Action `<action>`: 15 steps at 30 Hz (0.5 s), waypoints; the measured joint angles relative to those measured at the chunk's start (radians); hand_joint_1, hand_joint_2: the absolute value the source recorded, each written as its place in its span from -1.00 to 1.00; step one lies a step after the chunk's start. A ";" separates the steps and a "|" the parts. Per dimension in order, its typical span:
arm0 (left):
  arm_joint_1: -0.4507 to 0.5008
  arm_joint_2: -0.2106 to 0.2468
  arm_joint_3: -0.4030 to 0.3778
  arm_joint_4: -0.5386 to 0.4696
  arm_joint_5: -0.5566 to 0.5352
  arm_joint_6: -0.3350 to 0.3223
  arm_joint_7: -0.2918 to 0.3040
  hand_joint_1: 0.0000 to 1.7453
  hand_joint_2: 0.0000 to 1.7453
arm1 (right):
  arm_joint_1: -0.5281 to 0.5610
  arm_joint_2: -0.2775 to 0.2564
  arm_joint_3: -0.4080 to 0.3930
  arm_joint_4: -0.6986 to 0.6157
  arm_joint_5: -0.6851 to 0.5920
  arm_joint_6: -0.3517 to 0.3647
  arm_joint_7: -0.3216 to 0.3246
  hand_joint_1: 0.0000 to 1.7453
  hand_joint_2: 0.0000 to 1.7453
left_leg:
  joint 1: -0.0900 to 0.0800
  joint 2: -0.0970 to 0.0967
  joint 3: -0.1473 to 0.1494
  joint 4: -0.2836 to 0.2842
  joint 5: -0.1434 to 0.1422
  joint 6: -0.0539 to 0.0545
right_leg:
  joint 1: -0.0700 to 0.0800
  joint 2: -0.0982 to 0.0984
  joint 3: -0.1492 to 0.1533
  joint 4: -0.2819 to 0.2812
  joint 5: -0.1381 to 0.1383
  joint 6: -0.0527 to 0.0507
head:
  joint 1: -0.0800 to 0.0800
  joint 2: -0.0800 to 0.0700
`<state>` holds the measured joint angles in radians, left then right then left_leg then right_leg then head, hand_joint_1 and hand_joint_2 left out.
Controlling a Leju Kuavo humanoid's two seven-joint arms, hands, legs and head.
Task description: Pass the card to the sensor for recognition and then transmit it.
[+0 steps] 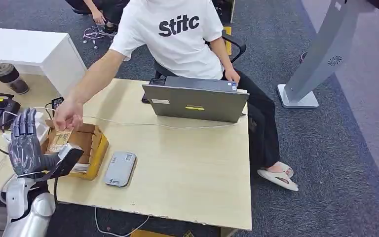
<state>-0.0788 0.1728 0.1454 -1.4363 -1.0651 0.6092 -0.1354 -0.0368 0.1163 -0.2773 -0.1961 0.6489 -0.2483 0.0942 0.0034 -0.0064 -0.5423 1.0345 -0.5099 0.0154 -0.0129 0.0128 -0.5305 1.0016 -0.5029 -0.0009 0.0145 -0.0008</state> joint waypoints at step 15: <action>0.015 0.005 -0.013 0.048 0.028 0.023 -0.016 1.00 1.00 | 0.001 0.000 0.012 0.000 0.020 0.003 0.002 -1.00 1.00 | 0.000 0.000 -0.001 0.000 0.000 0.000 | 0.000 0.000 0.000 0.000 0.000 0.000 | 0.000 0.000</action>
<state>-0.0640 0.1778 0.1324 -1.3878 -1.0368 0.6325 -0.1515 -0.0358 0.1163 -0.2651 -0.1961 0.6687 -0.2457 0.0958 0.0035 -0.0064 -0.5432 1.0344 -0.5100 0.0154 -0.0128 0.0128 -0.5309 1.0016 -0.5029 -0.0009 0.0145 -0.0008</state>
